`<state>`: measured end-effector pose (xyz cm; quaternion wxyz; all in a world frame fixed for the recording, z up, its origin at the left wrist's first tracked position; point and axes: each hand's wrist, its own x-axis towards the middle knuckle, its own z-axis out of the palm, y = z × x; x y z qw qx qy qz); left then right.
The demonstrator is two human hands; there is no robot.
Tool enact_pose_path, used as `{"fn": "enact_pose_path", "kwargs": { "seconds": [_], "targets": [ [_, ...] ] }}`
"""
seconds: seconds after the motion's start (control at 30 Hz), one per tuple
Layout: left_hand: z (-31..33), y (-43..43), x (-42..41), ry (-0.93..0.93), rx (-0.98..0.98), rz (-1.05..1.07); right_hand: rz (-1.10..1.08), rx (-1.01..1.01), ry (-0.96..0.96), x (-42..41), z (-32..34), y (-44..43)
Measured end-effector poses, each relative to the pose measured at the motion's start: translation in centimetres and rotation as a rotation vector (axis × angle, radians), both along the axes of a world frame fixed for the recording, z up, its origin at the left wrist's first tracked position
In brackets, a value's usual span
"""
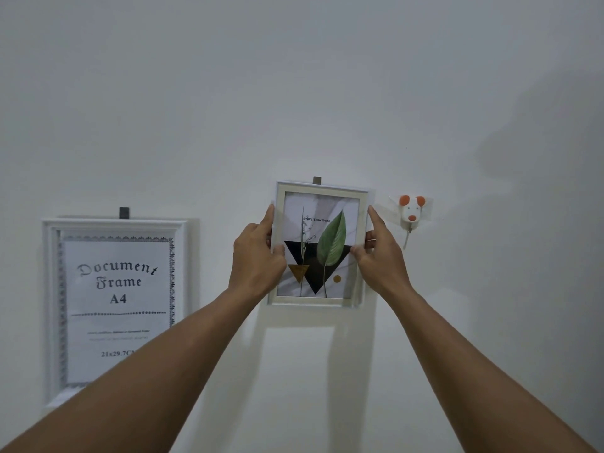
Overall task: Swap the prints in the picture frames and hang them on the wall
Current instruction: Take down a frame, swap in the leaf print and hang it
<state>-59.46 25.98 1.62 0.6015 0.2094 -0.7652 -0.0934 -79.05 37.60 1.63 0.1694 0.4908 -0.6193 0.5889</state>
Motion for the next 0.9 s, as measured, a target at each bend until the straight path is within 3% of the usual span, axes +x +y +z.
{"fn": "enact_pose_path", "kwargs": {
  "seconds": [0.9],
  "targets": [
    [-0.1,-0.4,0.3,0.021,0.011,0.007,-0.049,-0.002,0.039,1.1,0.1,0.2]
  ]
}}
